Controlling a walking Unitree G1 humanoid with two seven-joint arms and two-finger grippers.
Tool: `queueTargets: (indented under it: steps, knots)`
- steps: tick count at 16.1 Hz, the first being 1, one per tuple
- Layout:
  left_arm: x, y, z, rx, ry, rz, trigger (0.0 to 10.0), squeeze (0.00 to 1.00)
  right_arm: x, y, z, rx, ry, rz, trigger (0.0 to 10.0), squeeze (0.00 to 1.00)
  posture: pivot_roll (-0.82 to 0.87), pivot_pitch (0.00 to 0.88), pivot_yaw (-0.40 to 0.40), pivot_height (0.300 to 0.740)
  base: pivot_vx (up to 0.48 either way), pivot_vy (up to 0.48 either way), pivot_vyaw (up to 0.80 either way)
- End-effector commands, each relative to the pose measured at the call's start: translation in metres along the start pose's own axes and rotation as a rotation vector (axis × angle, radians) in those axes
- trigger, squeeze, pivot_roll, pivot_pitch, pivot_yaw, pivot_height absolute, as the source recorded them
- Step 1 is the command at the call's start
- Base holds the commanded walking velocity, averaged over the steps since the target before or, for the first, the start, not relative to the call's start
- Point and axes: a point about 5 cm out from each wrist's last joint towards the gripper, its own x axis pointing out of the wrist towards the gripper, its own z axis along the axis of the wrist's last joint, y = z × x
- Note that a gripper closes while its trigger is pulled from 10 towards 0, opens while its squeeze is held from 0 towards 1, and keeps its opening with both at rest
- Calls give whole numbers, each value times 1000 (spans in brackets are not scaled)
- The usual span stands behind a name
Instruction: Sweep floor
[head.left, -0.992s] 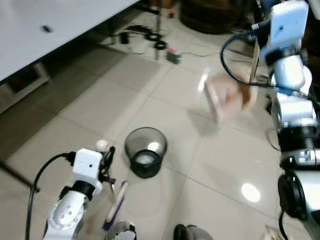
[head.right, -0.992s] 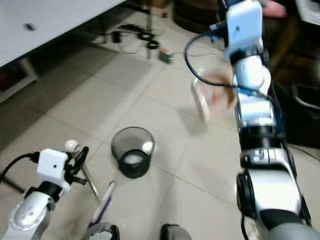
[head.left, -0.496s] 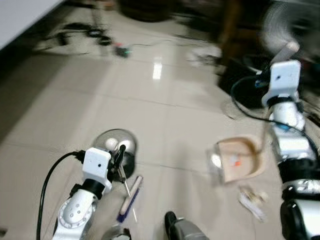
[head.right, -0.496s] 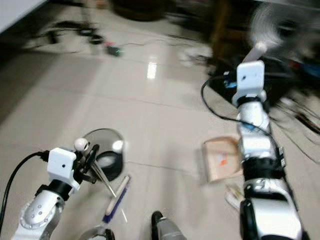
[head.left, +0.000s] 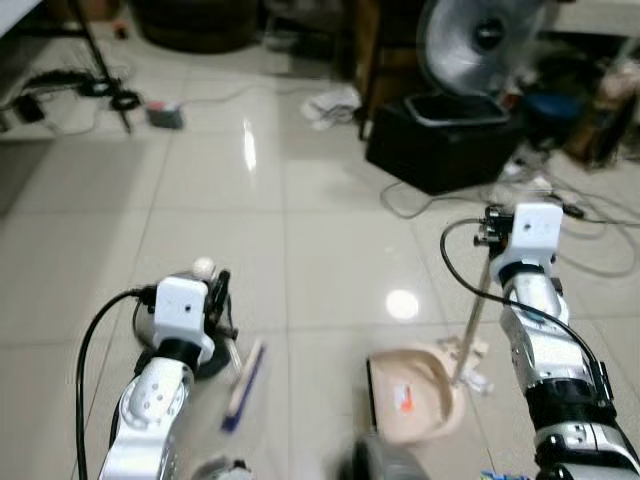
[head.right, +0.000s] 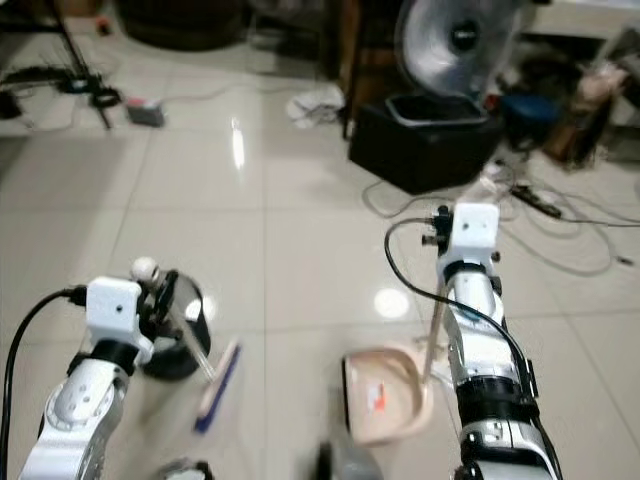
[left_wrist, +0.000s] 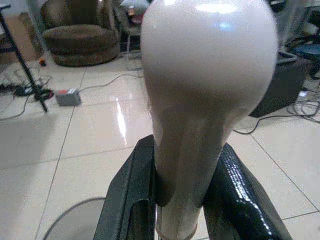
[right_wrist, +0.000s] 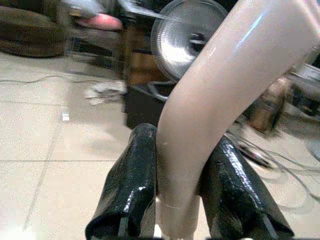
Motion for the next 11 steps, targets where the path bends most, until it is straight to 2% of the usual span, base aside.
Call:
queueTargets:
  steps: [1, 4, 6, 9, 11]
  knots:
    - [0, -5, 1, 7, -7, -25, 10000, 0, 1, -4, 12, 1, -53, -17, 10000, 0, 39, 150, -28, 740, 0, 0, -800]
    - [-1, -1, 2, 34, -13, -31, 10000, 0, -2, -4, 11, 18, -45, -17, 10000, 0, 40, 151, -26, 740, 0, 0, -800]
    - [0, 4, 5, 60, -24, -26, 10000, 0, -8, 10, 9, 60, -24, 35, 10000, 0, 42, 150, -31, 740, 0, 0, -800]
    - [5, 8, 7, 74, -32, -24, 10000, 0, -12, 17, 7, 96, -29, 68, 10000, 0, 42, 147, -35, 740, 0, -299, -800]
    - [13, 13, 14, 70, -54, -10, 10000, 0, -11, 9, 12, 93, -45, 29, 10000, 0, 37, 137, -27, 740, 0, -386, 0]
